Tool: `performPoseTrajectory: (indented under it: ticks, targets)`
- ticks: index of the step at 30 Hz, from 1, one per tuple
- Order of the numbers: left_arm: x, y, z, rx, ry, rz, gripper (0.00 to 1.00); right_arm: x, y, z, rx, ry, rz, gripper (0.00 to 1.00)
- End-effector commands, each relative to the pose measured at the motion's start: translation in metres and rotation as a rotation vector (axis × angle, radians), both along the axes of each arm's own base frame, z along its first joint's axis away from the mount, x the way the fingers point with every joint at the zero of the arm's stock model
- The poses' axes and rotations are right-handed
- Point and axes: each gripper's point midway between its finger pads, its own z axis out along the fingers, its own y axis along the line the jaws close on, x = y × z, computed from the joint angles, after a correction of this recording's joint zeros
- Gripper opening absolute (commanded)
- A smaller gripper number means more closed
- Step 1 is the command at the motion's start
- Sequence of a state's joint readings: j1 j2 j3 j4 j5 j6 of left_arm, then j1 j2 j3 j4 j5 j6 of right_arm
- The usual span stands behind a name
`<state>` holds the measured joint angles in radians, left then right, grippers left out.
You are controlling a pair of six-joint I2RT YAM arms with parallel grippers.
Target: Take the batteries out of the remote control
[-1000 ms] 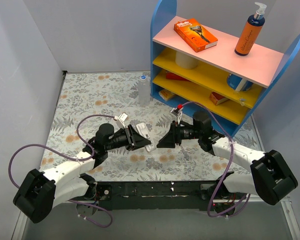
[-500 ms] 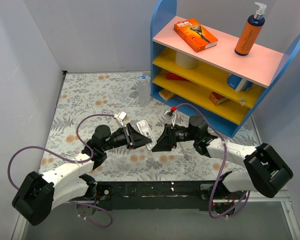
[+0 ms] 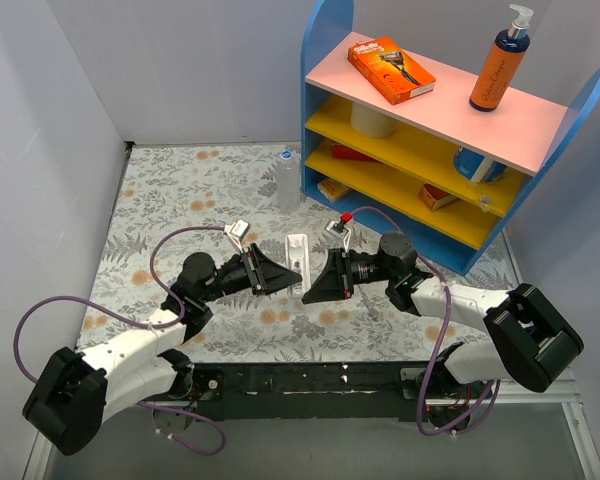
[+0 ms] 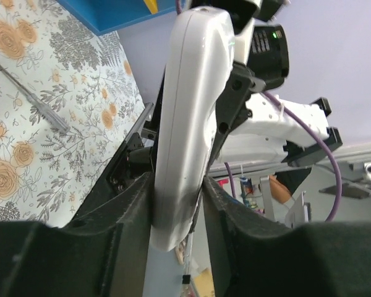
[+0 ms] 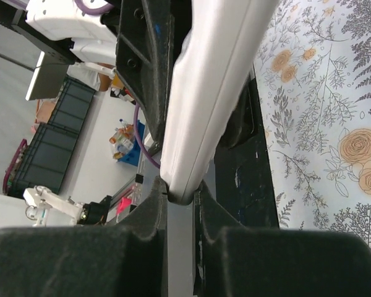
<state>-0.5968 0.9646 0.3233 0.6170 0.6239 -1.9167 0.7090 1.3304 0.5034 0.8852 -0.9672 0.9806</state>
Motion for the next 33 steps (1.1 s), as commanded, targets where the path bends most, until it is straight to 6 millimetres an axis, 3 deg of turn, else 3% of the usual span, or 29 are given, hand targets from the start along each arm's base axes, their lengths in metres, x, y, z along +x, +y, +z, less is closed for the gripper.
performPoseTrajectory:
  ticks: [1,6,18,33]
  targets:
    - [0.001,-0.002,-0.007,0.027,0.046,0.0,0.4,0.002,0.003,0.017,0.086,-0.123,-0.027,0.01]
    - [0.008,-0.006,-0.008,0.063,0.036,-0.001,0.49,-0.005,-0.001,0.016,0.089,-0.126,-0.002,0.01]
    - [0.014,-0.015,-0.001,0.052,-0.01,-0.03,0.52,-0.014,-0.006,0.018,0.089,-0.145,0.033,0.01]
    - [0.023,-0.019,0.028,-0.007,-0.096,-0.044,0.54,-0.03,-0.011,0.019,0.086,-0.167,0.083,0.01]
